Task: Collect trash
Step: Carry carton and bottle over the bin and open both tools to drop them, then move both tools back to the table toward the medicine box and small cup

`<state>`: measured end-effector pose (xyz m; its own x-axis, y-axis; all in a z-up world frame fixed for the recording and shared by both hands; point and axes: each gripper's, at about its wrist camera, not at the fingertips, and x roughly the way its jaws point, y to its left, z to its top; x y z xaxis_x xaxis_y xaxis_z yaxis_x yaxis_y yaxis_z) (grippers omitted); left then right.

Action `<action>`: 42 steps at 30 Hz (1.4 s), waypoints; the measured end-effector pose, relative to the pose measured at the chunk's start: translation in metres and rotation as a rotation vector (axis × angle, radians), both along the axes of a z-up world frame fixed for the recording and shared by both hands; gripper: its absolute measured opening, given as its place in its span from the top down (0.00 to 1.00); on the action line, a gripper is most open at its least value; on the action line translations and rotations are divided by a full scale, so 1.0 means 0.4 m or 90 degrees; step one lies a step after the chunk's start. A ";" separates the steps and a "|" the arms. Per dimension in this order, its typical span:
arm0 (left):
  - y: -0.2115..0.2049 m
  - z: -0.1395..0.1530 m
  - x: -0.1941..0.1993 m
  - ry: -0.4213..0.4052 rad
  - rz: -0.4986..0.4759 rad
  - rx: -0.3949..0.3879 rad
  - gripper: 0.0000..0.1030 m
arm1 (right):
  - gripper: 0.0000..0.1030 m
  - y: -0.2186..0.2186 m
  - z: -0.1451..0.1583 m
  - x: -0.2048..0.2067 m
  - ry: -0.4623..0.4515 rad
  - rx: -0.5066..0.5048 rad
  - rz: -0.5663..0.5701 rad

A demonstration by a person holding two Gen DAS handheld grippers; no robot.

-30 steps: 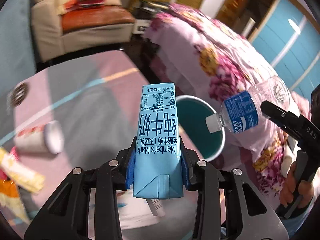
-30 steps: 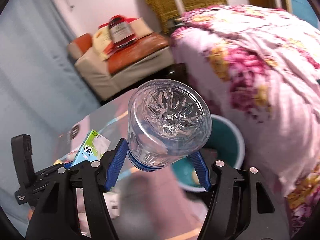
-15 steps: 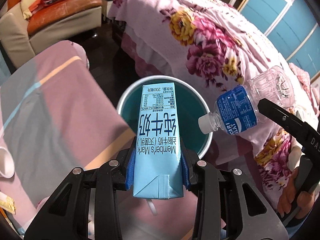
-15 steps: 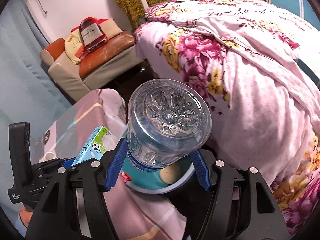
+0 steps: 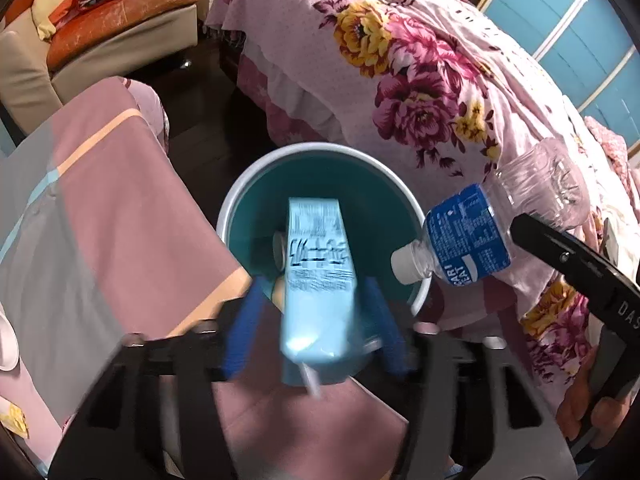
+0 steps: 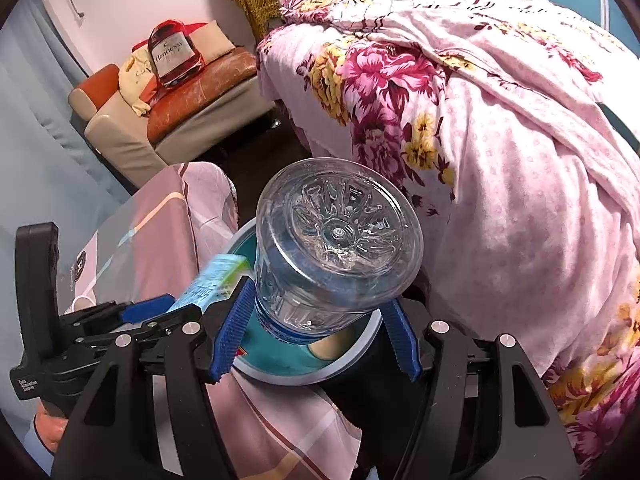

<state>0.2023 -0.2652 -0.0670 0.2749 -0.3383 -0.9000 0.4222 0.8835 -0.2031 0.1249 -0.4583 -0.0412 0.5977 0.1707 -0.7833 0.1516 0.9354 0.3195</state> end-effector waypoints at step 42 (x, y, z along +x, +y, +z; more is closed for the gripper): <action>0.249 0.071 -0.076 -0.033 0.091 -0.045 0.10 | 0.32 0.134 -0.008 0.019 0.059 -0.028 0.040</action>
<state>0.1720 -0.1655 -0.0386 0.3699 -0.3548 -0.8586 0.3048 0.9194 -0.2486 0.1323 -0.4048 -0.0444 0.5110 0.1699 -0.8426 0.1191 0.9568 0.2652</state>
